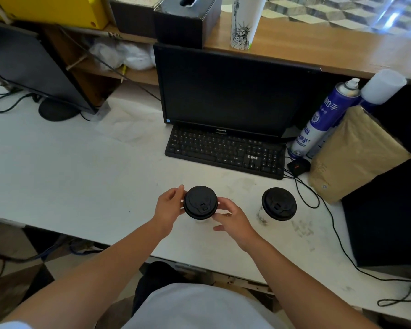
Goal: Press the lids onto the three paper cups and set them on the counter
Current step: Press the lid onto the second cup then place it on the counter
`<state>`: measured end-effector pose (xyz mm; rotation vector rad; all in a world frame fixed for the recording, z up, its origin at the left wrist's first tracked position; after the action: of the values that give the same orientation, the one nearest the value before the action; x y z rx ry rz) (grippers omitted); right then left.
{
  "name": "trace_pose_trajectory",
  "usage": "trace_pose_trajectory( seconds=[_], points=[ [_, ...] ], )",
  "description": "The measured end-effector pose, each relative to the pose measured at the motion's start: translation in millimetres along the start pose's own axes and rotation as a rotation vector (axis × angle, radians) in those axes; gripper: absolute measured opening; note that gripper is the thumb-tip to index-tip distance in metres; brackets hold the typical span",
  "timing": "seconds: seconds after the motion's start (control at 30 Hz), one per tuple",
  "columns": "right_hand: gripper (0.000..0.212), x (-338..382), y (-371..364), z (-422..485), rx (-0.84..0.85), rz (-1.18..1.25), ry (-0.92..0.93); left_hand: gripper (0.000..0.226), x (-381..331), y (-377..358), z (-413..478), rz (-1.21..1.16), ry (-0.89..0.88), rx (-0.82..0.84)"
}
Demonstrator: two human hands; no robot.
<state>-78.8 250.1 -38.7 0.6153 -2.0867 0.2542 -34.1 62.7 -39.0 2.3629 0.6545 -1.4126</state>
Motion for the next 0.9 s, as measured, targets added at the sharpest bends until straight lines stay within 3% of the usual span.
trace_pose_trajectory(
  seconds=[0.3, 0.5, 0.63, 0.73, 0.8, 0.9],
  points=[
    [0.082, 6.1, -12.5, 9.6, 0.081, -0.398, 0.168, 0.041, -0.3, -1.7, -13.1, -0.032, 0.109, 0.143],
    [0.087, 11.7, -14.2, 9.4, 0.121, -0.410, 0.180, 0.045, -2.5, -5.6, -16.6, -0.091, 0.215, 0.236],
    [0.082, 19.1, -6.4, 9.3, 0.085, -0.408, 0.173, 0.050, 6.9, 3.4, -9.3, -0.082, 0.178, 0.163],
    [0.081, 28.1, 2.6, 10.8, 0.061, -0.437, 0.196, 0.044, 23.9, 27.6, 1.8, 0.361, -0.045, 0.016],
    [0.081, 35.9, 9.3, 10.5, 0.051, -0.472, 0.209, 0.053, 38.8, 40.9, 7.9, 0.799, -0.221, 0.047],
    [0.081, 51.3, 17.6, 9.2, 0.043, -0.534, 0.241, 0.077, 69.6, 54.5, 15.0, 1.259, -0.138, 0.133]
  ],
)
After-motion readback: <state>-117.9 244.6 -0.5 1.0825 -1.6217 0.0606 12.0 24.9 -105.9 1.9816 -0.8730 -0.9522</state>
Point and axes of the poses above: each hand's wrist, its own z-axis towards the middle knuckle, its own y-axis out of the back of the hand, x = y × z, the point moved 4 cm from there along z, towards the middle knuckle, and after that the axes turned 3 degrees about -y, right-handed, at the moved point
